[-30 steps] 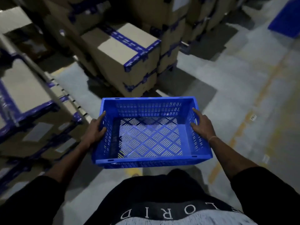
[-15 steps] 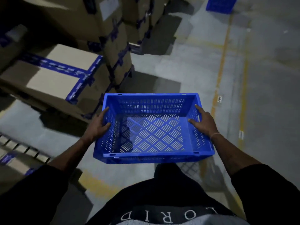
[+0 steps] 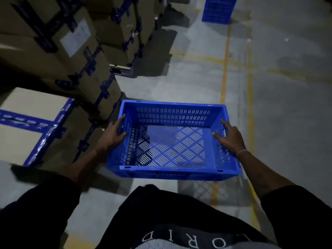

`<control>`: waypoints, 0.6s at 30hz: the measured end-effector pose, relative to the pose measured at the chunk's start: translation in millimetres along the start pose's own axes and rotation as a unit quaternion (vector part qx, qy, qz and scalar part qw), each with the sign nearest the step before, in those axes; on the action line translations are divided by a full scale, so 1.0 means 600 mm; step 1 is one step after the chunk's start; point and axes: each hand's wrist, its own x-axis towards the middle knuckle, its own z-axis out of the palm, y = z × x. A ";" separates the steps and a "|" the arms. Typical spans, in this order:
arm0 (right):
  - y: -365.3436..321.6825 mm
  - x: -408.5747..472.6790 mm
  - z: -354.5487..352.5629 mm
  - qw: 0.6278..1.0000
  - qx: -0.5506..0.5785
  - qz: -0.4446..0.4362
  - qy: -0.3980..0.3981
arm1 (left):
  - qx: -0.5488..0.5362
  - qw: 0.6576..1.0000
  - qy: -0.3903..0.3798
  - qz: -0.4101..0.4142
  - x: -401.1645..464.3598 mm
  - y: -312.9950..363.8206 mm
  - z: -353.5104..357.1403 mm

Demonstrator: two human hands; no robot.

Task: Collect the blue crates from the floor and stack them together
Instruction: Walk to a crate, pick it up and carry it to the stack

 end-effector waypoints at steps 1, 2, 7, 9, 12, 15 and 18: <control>-0.001 0.022 -0.010 1.000 0.003 0.004 0.004 | -0.002 1.000 -0.001 0.001 0.029 0.014 -0.003; -0.002 0.044 -0.019 1.000 0.008 0.008 0.008 | -0.009 1.000 -0.005 0.004 0.059 0.026 -0.005; -0.005 0.179 -0.057 0.999 0.015 0.040 0.029 | -0.017 0.998 -0.047 0.034 0.252 0.055 -0.008; -0.009 0.242 -0.070 0.998 0.013 0.044 0.032 | -0.016 0.997 -0.057 0.049 0.340 0.063 -0.005; -0.025 0.336 -0.095 0.998 0.015 0.054 0.043 | -0.019 0.995 -0.079 0.061 0.465 0.088 -0.011; -0.044 0.425 -0.126 0.996 0.015 0.077 0.048 | -0.018 0.995 -0.078 0.061 0.570 0.150 -0.039; -0.067 0.525 -0.157 0.995 0.017 0.081 0.060 | -0.003 0.995 -0.079 0.066 0.680 0.205 -0.066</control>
